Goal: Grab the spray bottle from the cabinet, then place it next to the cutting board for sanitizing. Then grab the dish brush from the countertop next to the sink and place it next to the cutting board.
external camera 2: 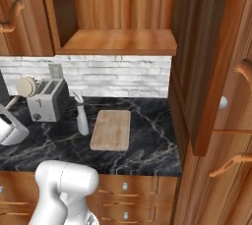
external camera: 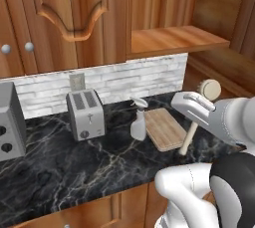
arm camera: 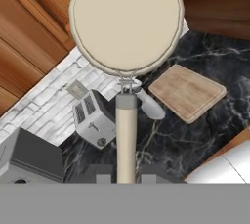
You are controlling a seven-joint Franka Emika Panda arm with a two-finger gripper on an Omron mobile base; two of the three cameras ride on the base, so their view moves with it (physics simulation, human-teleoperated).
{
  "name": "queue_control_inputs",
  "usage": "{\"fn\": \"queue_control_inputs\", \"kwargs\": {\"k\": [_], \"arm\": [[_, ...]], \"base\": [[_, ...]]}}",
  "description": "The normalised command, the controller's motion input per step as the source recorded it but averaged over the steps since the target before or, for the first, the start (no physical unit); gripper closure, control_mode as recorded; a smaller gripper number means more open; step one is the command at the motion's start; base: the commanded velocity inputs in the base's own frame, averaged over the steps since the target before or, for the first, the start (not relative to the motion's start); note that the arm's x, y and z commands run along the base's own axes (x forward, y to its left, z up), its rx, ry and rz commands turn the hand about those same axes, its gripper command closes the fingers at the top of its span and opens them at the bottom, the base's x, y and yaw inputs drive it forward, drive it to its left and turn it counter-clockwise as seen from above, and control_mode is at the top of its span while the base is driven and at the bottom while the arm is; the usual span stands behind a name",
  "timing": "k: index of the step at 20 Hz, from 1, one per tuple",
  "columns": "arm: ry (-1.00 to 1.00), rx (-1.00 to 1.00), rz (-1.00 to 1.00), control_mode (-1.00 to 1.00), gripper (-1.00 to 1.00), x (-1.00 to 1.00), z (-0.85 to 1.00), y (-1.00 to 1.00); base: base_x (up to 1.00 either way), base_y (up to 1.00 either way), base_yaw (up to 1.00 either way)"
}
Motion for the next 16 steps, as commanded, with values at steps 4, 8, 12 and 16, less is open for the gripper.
{"fn": "queue_control_inputs", "kwargs": {"k": [4, 8, 12, 16], "arm": [[0.22, 0.03, 0.00, -1.00, 1.00, -0.04, -0.06, -0.37], [0.18, -0.08, 0.00, -1.00, 1.00, 0.08, -0.26, -0.65], [0.29, -0.17, 0.03, -1.00, 1.00, 0.66, -0.52, -0.95], [0.16, -0.22, 0.05, -1.00, 1.00, 0.90, -0.48, -0.85]], "base": [[0.00, 0.00, 0.00], [0.00, 0.00, 0.00], [0.00, 0.00, 0.00], [0.00, 0.00, 0.00]]}}
